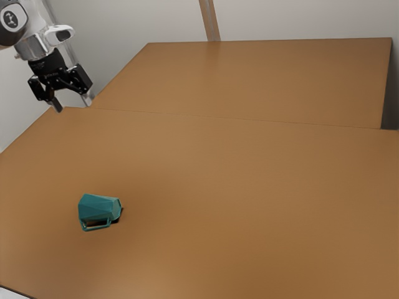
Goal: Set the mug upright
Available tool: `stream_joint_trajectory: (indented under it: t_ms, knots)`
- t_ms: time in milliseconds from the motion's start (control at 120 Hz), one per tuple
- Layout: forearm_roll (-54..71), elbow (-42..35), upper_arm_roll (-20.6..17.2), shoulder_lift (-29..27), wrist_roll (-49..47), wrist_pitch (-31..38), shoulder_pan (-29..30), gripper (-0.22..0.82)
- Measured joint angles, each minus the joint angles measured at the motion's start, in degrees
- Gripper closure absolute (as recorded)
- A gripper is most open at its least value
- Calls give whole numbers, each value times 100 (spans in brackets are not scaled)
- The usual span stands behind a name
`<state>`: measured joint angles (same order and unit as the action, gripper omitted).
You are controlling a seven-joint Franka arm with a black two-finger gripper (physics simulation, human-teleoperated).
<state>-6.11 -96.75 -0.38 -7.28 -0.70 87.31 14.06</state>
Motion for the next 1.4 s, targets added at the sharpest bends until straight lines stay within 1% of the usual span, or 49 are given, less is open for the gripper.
stream_joint_trajectory:
  t_ms: [117,242,500,633,700,900,1100,1400]
  knots:
    - [-428,-621,9,-315,209,267,410,2]
    - [-882,-1084,31,-516,495,522,822,2]
    - [-1853,-1942,133,-505,1311,960,1485,2]
    - [-2364,-2424,370,-473,1838,1099,1674,2]
    - [-2563,-2617,511,-401,2118,1141,1738,2]
    - [-3098,-3094,755,-53,2965,1266,2031,2]
    - [-3428,-3308,801,272,3734,1377,2176,2]
    - [-3875,-3386,797,947,4726,1432,2434,2]
